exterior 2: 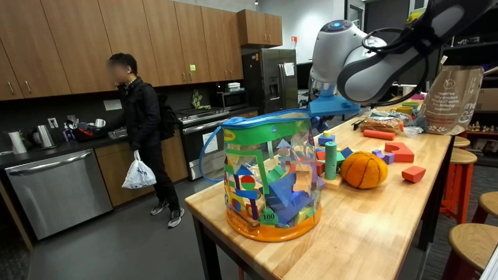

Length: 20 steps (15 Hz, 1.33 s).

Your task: Remove the blocks from the basket

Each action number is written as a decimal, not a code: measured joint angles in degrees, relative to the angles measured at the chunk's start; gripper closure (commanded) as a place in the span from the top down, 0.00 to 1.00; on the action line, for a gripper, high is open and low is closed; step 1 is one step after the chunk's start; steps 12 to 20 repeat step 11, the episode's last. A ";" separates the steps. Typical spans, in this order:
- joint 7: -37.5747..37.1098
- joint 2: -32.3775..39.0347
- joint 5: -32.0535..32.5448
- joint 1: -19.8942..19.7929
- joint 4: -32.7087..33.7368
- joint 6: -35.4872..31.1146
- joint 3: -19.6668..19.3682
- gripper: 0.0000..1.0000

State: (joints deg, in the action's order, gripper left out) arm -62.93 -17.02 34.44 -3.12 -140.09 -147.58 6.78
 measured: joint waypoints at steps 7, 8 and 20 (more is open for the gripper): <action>-2.85 1.27 0.53 -3.81 -7.06 -13.62 -0.36 0.57; -2.88 1.28 0.53 -3.83 -7.10 -13.74 -0.38 0.64; -2.92 1.28 0.53 -3.83 -7.10 -13.92 -0.38 0.65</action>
